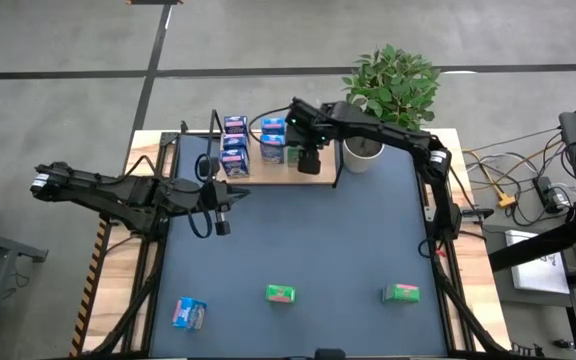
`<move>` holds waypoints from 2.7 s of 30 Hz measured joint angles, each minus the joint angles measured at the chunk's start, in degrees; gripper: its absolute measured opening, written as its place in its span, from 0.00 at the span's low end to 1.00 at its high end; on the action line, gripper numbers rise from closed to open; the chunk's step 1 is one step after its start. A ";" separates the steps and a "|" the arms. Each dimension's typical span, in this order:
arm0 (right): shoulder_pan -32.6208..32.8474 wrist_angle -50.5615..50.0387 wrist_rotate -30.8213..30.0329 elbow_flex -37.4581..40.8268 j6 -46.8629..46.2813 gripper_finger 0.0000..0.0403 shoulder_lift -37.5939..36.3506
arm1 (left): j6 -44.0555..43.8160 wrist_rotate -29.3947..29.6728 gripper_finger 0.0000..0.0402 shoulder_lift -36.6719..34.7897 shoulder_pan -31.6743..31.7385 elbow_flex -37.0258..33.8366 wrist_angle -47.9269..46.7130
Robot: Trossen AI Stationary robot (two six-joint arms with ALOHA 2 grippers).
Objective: Stack cereal on shelf
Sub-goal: Put the middle green cereal box on the shelf, then put the left green cereal box on the shelf aligned with the other green cereal box
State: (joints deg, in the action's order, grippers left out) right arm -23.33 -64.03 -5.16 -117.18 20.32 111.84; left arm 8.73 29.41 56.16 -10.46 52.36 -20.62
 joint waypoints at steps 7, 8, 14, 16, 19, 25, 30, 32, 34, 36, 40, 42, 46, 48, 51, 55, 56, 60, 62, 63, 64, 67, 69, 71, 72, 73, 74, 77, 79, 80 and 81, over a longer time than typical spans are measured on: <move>1.29 0.03 -1.08 -4.05 -1.45 0.38 -0.13 | -0.39 0.00 0.00 0.00 0.00 -0.02 0.00; 1.40 0.24 -2.37 -4.18 -1.59 0.34 -0.14 | -0.39 0.00 0.00 0.00 0.00 -0.02 0.00; 1.44 1.23 -4.48 -1.13 -1.79 0.11 -0.14 | -0.39 0.00 0.00 0.00 0.00 -0.04 0.00; 1.44 2.44 -4.56 0.62 -1.28 0.05 -0.14 | -0.39 0.00 0.00 0.00 0.00 -0.07 0.00; 1.46 5.06 -5.85 3.14 -0.99 0.03 -0.16 | -0.39 0.00 0.00 0.00 0.00 -0.25 0.04; 1.38 6.99 -9.88 6.26 0.50 0.03 -0.36 | -0.40 0.00 0.00 0.00 0.00 -0.76 -0.04; 1.33 7.85 -13.35 7.61 2.43 0.03 -0.36 | -0.37 0.05 0.00 0.00 0.00 -0.79 0.00; 1.33 8.51 -13.86 7.70 3.13 0.03 -0.36 | -0.33 0.07 0.00 0.00 0.00 -0.88 -0.02; 1.33 9.40 -15.84 7.76 4.41 0.03 -0.29 | -0.29 0.09 0.00 0.00 0.00 -1.08 0.07; 1.24 9.84 -17.37 7.78 5.67 0.03 -0.18 | -0.28 0.11 0.00 0.00 0.00 -1.20 -0.04; 0.37 10.27 -17.48 7.80 8.56 0.03 -0.18 | -0.26 0.13 0.00 0.00 0.00 -1.31 0.04; -0.29 10.30 -18.21 7.80 9.82 0.03 -0.16 | -0.24 0.15 0.00 0.00 0.00 -1.33 0.02; -1.45 10.19 -20.55 7.84 11.33 0.03 -0.07 | -0.22 0.16 0.00 0.00 0.00 -1.40 -0.01; -1.88 10.21 -20.56 7.84 11.99 0.03 -0.07 | -0.22 0.17 0.00 0.00 0.00 -1.40 0.04; -1.97 10.22 -21.02 7.84 13.65 0.03 -0.07 | -0.20 0.20 0.00 0.00 0.00 -1.42 0.02; -1.62 10.05 -25.48 7.87 17.20 0.03 -0.07 | 0.02 0.22 0.00 0.00 0.00 -1.40 0.02; -1.49 10.01 -26.20 7.87 18.36 0.03 -0.08 | 0.02 0.22 0.00 0.00 0.00 -1.41 0.02; -0.93 9.92 -26.33 7.59 19.08 0.03 -0.47 | 0.14 0.24 0.00 0.00 0.00 -1.40 0.02; -0.62 9.87 -26.31 6.79 18.25 0.03 -0.55 | 0.73 0.26 0.00 0.00 0.00 -1.42 0.02; -0.55 9.61 -26.31 6.35 17.84 0.03 -0.60 | 0.93 0.26 0.00 0.00 0.00 -1.42 0.02; -0.34 9.11 -26.20 5.79 17.10 0.03 -0.62 | 1.08 0.26 0.00 0.00 0.00 -1.42 0.04; 0.63 7.47 -25.89 4.13 15.20 0.03 -0.71 | 1.11 0.26 0.00 0.00 0.09 -1.42 0.07; 1.86 5.49 -24.87 2.56 13.59 0.03 -0.71 | 1.11 0.26 0.00 0.00 0.09 -1.41 0.04; 3.28 2.83 -22.07 0.76 11.65 0.03 -0.73 | 1.03 0.26 0.00 0.16 0.09 -1.42 0.06; 4.10 1.59 -20.32 -0.01 10.30 0.03 -0.77 | 0.79 0.24 0.00 0.28 0.09 -1.42 0.04; 4.98 0.50 -18.29 -0.76 8.81 0.03 -0.80 | 0.51 0.18 0.00 0.42 0.07 -1.42 0.04; 5.86 -0.63 -16.12 -1.48 7.34 0.03 -0.82 | 0.06 0.14 0.00 0.58 0.07 -1.42 0.04; 9.04 -3.24 -7.59 -2.76 2.86 0.03 -1.09 | -1.71 0.09 0.00 0.86 0.02 -1.85 0.15; 11.60 -3.89 -2.25 -2.75 -0.17 0.03 -1.52 | -2.97 0.08 0.00 0.87 0.00 -2.76 0.12; 13.10 -3.91 -1.29 -2.52 -1.72 0.03 -1.65 | -3.66 0.07 0.00 0.87 0.00 -3.33 0.10; 14.68 -4.18 -0.94 -2.31 -3.41 0.03 -1.80 | -4.44 0.07 0.00 0.85 0.00 -3.89 0.22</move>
State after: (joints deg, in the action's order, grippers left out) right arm -8.65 -68.21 -6.10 -119.49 16.91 110.04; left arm 4.29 29.47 57.01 -10.46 48.46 -20.40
